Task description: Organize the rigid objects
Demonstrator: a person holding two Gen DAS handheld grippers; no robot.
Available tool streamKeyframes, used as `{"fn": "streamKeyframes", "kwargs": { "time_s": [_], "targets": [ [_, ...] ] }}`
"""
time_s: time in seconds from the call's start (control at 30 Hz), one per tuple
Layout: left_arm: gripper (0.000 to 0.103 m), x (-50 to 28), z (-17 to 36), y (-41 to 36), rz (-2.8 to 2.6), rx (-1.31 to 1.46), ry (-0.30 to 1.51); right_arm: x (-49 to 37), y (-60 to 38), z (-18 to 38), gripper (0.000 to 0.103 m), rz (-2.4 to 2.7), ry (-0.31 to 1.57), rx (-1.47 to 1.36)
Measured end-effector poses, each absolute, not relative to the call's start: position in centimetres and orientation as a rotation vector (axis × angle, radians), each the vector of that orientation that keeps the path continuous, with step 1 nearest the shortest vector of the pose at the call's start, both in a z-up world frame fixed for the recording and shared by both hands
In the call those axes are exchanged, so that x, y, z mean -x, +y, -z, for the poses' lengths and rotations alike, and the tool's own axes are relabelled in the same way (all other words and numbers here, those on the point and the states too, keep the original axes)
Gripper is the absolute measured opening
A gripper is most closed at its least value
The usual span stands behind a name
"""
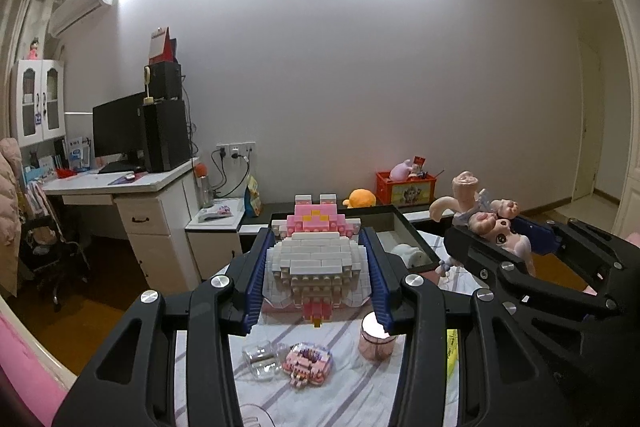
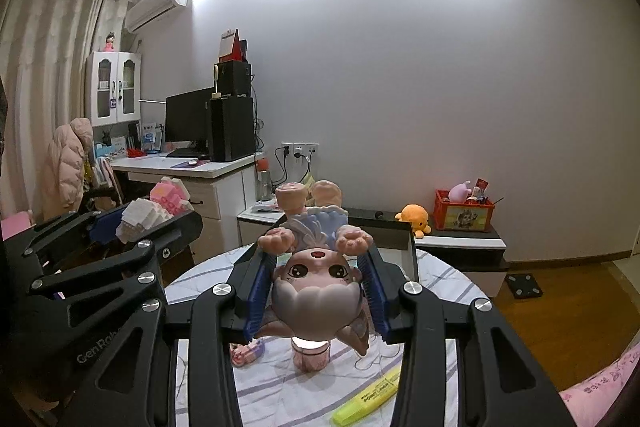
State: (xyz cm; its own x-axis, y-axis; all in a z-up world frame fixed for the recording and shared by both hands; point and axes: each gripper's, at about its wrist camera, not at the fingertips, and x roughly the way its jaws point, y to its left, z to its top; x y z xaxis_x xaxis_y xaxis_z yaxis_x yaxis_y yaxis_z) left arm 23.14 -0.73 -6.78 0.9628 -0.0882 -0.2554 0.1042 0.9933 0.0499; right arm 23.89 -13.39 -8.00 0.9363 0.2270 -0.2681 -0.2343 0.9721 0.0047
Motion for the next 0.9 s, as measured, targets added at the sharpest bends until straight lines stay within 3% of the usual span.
{"fn": "streamKeyframes", "kwargs": {
  "time_s": [0.47,0.9],
  "targets": [
    [0.044,-34.1,7.2,-1.9,0.151,-0.078,0.29,-32.2,-13.9,8.1,0.043,-0.21,0.314,0.081],
    [0.044,-49.2,15.9,-2.7,0.165,-0.075,0.611,-45.3,-14.7,15.7,0.043,-0.167,0.581,0.15]
  ]
}}
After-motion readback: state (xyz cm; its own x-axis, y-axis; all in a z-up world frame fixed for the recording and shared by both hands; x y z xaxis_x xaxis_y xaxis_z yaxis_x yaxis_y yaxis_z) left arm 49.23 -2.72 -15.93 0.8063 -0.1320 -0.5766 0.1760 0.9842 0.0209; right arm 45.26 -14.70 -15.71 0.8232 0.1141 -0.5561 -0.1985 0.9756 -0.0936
